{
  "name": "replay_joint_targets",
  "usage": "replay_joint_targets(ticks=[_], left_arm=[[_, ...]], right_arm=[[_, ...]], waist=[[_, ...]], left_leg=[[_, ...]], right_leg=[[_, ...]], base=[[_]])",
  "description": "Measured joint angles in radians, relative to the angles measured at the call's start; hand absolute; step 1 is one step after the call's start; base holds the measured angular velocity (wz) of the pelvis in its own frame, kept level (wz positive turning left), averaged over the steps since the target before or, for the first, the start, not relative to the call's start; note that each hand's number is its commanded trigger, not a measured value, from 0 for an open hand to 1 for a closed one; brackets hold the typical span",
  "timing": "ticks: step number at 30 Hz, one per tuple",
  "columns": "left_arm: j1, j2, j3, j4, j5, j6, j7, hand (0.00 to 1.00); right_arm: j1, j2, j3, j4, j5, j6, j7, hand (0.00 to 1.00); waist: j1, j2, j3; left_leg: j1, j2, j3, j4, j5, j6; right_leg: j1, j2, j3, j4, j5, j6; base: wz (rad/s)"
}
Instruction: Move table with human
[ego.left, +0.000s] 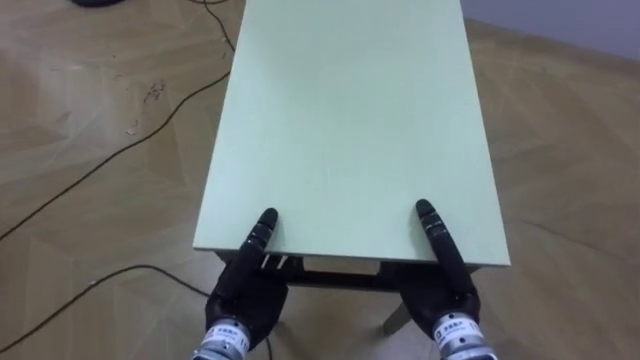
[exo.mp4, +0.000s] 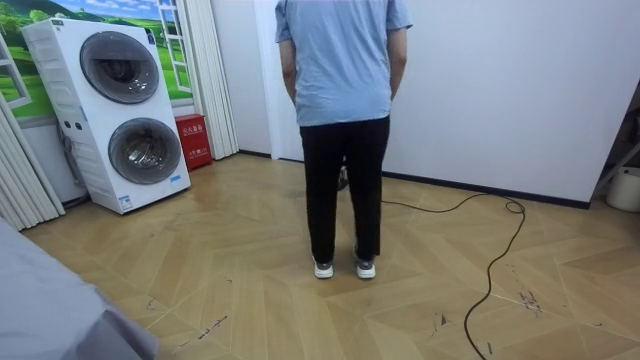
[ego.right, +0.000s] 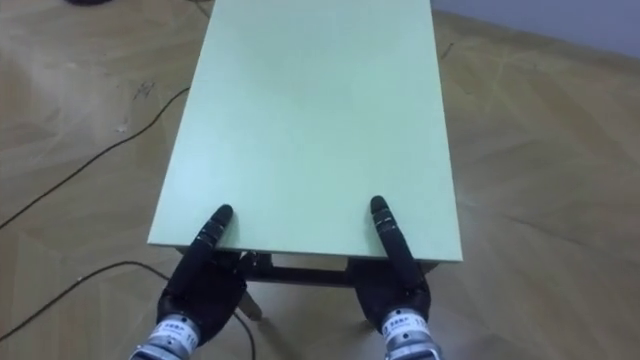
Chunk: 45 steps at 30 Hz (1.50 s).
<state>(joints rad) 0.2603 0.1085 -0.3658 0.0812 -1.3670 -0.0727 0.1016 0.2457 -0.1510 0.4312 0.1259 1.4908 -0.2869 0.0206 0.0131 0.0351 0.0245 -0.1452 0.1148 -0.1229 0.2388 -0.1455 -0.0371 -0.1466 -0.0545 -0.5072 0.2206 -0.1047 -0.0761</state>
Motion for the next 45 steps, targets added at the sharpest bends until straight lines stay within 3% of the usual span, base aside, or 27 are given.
replay_joint_targets(ticks=[4, 8, 11, 16, 21, 25, 31, 33, 35, 37, 39, 45], left_arm=[[-0.017, 0.008, -0.012, 0.000, 0.000, 0.000, 0.003, 1.00], [-0.020, 0.017, -0.021, 0.010, 0.001, 0.000, 0.004, 1.00], [-0.019, 0.018, -0.042, 0.030, -0.016, 0.002, 0.004, 1.00], [-0.018, 0.010, -0.053, 0.031, -0.027, 0.009, 0.005, 1.00], [-0.012, -0.003, -0.082, 0.022, -0.027, -0.011, 0.003, 1.00], [-0.012, -0.007, -0.066, 0.023, -0.027, -0.028, 0.019, 1.00], [-0.003, -0.021, -0.076, 0.023, -0.039, -0.029, 0.038, 1.00], [-0.003, -0.021, -0.076, 0.023, -0.039, -0.029, 0.039, 1.00], [-0.003, -0.020, -0.081, 0.023, -0.034, -0.028, 0.042, 1.00], [-0.006, -0.014, -0.081, 0.022, -0.022, -0.029, 0.042, 1.00], [-0.008, -0.007, -0.078, 0.022, -0.012, -0.030, 0.041, 1.00], [-0.019, 0.017, -0.084, 0.012, -0.002, -0.030, 0.033, 1.00]], right_arm=[[0.003, 0.000, -0.001, 0.000, 0.015, -0.008, 0.003, 1.00], [0.024, 0.000, -0.005, -0.002, 0.023, -0.017, 0.021, 1.00], [0.037, -0.014, -0.012, -0.002, 0.006, -0.017, 0.021, 1.00], [0.036, -0.046, -0.023, -0.016, 0.005, -0.006, 0.020, 1.00], [0.024, -0.058, -0.035, -0.017, 0.006, -0.004, 0.012, 1.00], [0.016, -0.042, -0.031, -0.035, -0.023, 0.008, -0.020, 1.00], [0.016, -0.049, -0.042, -0.038, -0.049, 0.015, -0.030, 1.00], [0.019, -0.049, -0.042, -0.039, -0.051, 0.014, -0.030, 1.00], [0.047, -0.039, -0.043, -0.045, -0.043, 0.003, -0.029, 1.00], [0.061, -0.037, -0.041, -0.056, -0.037, 0.003, -0.028, 1.00], [0.061, -0.034, -0.038, -0.056, -0.028, 0.006, -0.028, 1.00], [0.061, -0.032, -0.029, -0.055, 0.034, 0.011, -0.029, 1.00]], waist=[[-0.014, 0.000, 0.0001], [-0.021, 0.000, 0.0001], [-0.038, 0.001, 0.0006], [-0.032, 0.005, 0.0008], [-0.009, 0.032, -0.0001], [-0.006, 0.030, -0.0001], [-0.009, 0.028, -0.0010], [-0.022, 0.027, -0.0008], [-0.068, 0.023, -0.0010], [-0.070, 0.021, -0.0012], [-0.060, 0.020, -0.0015], [-0.034, -0.008, 0.0006]], left_leg=[[-0.027, 0.005, 0.022, -0.002, 0.044, -0.009], [-0.060, 0.021, 0.163, 0.003, 0.103, -0.005], [-0.086, 0.020, 0.267, 0.067, 0.093, -0.003], [-0.085, 0.011, 0.317, 0.080, 0.076, 0.001], [-0.072, 0.006, 0.322, 0.032, 0.078, 0.006], [-0.071, -0.001, 0.314, 0.020, 0.068, 0.013], [-0.074, -0.028, 0.314, 0.007, 0.063, 0.033], [-0.074, -0.044, 0.292, -0.008, 0.075, 0.050], [-0.075, -0.076, 0.239, -0.026, 0.102, 0.072], [-0.073, -0.090, 0.228, -0.035, 0.116, 0.083], [-0.071, -0.095, 0.223, -0.035, 0.118, 0.085], [-0.072, -0.103, 0.174, -0.033, 0.131, 0.088]], right_leg=[[0.017, 0.000, -0.054, 0.003, -0.025, -0.011], [0.029, -0.017, -0.151, 0.001, -0.058, -0.030], [0.049, -0.027, -0.213, -0.001, -0.064, -0.052], [0.060, -0.026, -0.242, 0.000, -0.075, -0.058], [0.062, -0.028, -0.255, 0.010, -0.079, -0.055], [0.056, -0.038, -0.268, 0.025, -0.089, -0.047], [0.051, -0.082, -0.276, 0.083, -0.102, -0.021], [0.051, -0.089, -0.250, 0.098, -0.108, -0.010], [0.062, -0.069, -0.069, 0.109, -0.123, 0.014], [0.062, -0.056, 0.006, 0.107, -0.129, 0.021], [0.068, -0.053, -0.003, 0.105, -0.129, 0.022], [0.099, -0.045, -0.041, 0.079, -0.128, 0.025]], base=[[0.61], [0.63], [0.45], [0.23], [0.14], [0.19], [0.08], [0.45], [1.05], [0.60], [0.21], [0.22]])
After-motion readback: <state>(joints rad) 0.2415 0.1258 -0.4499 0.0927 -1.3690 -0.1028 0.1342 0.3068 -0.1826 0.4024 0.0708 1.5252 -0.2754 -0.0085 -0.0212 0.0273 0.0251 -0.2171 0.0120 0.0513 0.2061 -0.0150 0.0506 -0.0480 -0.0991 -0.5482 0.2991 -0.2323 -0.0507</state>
